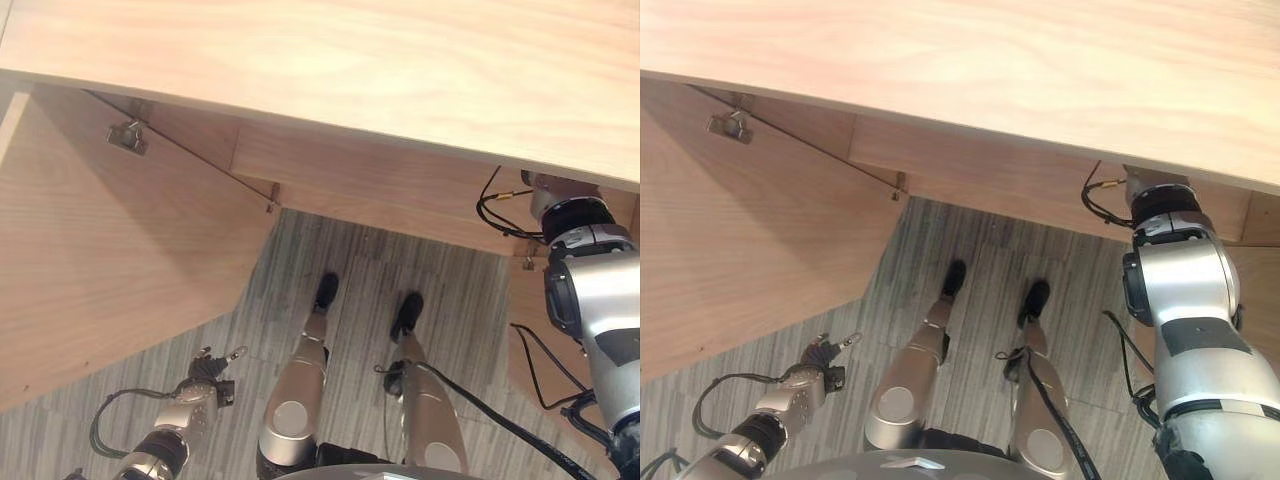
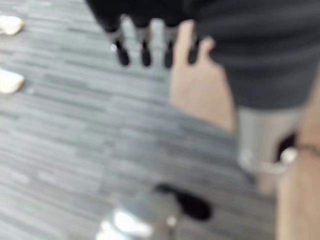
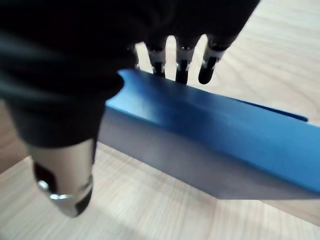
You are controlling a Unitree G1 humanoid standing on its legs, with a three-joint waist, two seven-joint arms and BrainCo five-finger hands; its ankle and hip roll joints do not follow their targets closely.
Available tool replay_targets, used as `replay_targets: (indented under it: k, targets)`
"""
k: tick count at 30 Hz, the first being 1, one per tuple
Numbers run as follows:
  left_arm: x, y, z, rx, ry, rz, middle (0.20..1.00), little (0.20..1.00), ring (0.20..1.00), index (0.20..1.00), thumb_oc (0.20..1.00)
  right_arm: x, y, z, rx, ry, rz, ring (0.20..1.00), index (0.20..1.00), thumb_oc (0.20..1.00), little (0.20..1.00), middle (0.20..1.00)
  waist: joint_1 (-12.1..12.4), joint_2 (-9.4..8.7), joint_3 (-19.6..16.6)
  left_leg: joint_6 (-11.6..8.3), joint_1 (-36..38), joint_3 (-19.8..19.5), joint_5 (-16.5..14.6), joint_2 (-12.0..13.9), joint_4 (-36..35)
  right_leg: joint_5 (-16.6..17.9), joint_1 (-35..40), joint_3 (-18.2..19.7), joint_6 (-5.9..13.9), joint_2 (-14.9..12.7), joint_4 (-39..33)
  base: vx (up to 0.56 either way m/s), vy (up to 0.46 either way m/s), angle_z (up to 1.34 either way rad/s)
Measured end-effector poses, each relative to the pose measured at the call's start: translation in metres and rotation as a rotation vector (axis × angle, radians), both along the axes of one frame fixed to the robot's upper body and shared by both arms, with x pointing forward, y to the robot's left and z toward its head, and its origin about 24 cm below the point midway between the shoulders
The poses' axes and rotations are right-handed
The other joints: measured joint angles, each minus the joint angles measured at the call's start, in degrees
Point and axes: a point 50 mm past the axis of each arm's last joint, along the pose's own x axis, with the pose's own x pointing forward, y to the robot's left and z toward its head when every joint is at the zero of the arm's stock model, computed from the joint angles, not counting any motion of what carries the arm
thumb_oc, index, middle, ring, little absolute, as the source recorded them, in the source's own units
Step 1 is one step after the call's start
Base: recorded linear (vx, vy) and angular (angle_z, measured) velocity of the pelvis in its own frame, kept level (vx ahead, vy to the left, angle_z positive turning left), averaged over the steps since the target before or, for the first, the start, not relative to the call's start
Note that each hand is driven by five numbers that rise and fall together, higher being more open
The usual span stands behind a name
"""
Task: Put the empty folder in the office cabinet
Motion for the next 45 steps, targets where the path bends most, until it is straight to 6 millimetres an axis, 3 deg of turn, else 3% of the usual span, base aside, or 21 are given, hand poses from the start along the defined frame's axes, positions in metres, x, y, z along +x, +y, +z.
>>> replay_targets:
  k: [6, 15, 16, 19, 20, 25, 37, 43, 45]
  targets:
    - [0.006, 0.000, 0.007, -0.001, -0.034, -0.016, 1.000, 1.000, 1.000, 1.000, 1.000, 0.000, -0.001, 0.000, 0.002, 0.023, 0.024, 1.000, 1.000, 1.000, 1.000, 1.000, 0.2, -0.17, 0.1, 0.00, 0.0, 0.0, 0.0, 0.0, 0.0, 0.0, 0.0, 0.0, 0.00, 0.0, 0.0, 0.00, 0.000, 0.00]
    - [0.008, 0.005, 0.011, 0.011, -0.047, -0.018, 1.000, 1.000, 1.000, 1.000, 1.000, -0.003, -0.002, -0.014, 0.092, 0.249, 0.138, 1.000, 1.000, 1.000, 1.000, 1.000, 1.0, -0.19, 0.1, 0.00, 0.0, 0.0, 0.0, 0.0, 0.0, 0.0, 0.0, 0.0, 0.00, 0.1, 0.0, 0.00, -0.013, 0.00]
    - [0.009, 0.005, 0.012, 0.011, -0.049, -0.020, 1.000, 1.000, 1.000, 1.000, 1.000, -0.009, -0.007, -0.023, 0.241, 0.391, 0.192, 1.000, 1.000, 1.000, 1.000, 1.000, 1.4, -0.41, 0.1, -0.01, 0.0, -0.1, 0.0, 0.1, 0.0, 0.0, 0.1, -0.1, 0.01, 0.1, 0.0, 0.01, -0.052, 0.02]
    - [0.009, 0.008, 0.013, 0.020, -0.051, -0.021, 1.000, 1.000, 1.000, 1.000, 1.000, -0.016, -0.011, -0.028, 0.336, 0.501, 0.223, 1.000, 1.000, 1.000, 1.000, 1.000, 1.6, -0.97, 0.2, -0.01, 0.1, -0.1, 0.0, 0.1, 0.0, 0.0, 0.2, -0.2, 0.01, 0.1, 0.0, 0.03, -0.077, 0.01]
    - [0.010, 0.016, 0.017, 0.041, -0.058, -0.022, 1.000, 1.000, 1.000, 1.000, 1.000, -0.024, -0.021, -0.032, 0.382, 0.611, 0.194, 1.000, 1.000, 1.000, 1.000, 1.000, 2.0, -1.59, 0.2, -0.02, 0.3, -0.2, 0.0, 0.3, 0.0, 0.0, 0.4, -0.2, 0.01, 0.3, 0.0, 0.02, -0.044, 0.01]
    - [0.015, 0.026, 0.025, 0.069, -0.081, -0.028, 1.000, 1.000, 1.000, 1.000, 1.000, -0.029, -0.029, -0.019, 0.365, 0.658, 0.162, 1.000, 1.000, 1.000, 1.000, 1.000, 2.4, -2.58, 0.1, -0.12, 0.3, -0.4, 0.1, 0.3, 0.0, 0.0, 0.5, -0.4, 0.02, 0.3, 0.0, 0.00, -0.007, 0.00]
    - [0.017, 0.021, 0.028, 0.056, -0.092, -0.048, 1.000, 1.000, 1.000, 1.000, 1.000, -0.035, -0.029, -0.024, 0.374, 0.796, 0.138, 1.000, 1.000, 1.000, 1.000, 1.000, 3.5, -2.62, 0.1, -0.58, 0.3, -1.0, 0.4, 0.4, 0.0, 0.1, 0.7, -0.7, 0.18, 0.4, 0.0, -0.01, 0.001, 0.01]
    - [0.017, 0.020, 0.028, 0.044, -0.094, -0.059, 1.000, 1.000, 1.000, 1.000, 1.000, -0.042, -0.034, -0.044, 0.409, 0.874, 0.111, 1.000, 1.000, 1.000, 1.000, 1.000, 4.0, -2.61, 0.1, -0.50, 1.8, -1.0, 0.3, 0.3, 0.1, 0.5, 2.2, -0.8, -0.11, 0.4, 0.0, -0.05, 0.085, 0.01]
    - [0.016, 0.017, 0.026, 0.037, -0.088, -0.062, 1.000, 1.000, 1.000, 1.000, 1.000, -0.047, -0.031, -0.076, 0.434, 0.946, 0.117, 1.000, 1.000, 1.000, 1.000, 1.000, 4.3, -3.05, -0.5, 0.03, 2.6, -0.8, -1.2, -0.3, 2.2, 0.2, 4.1, -0.6, 0.11, -0.1, 0.0, -0.06, 0.130, 0.00]
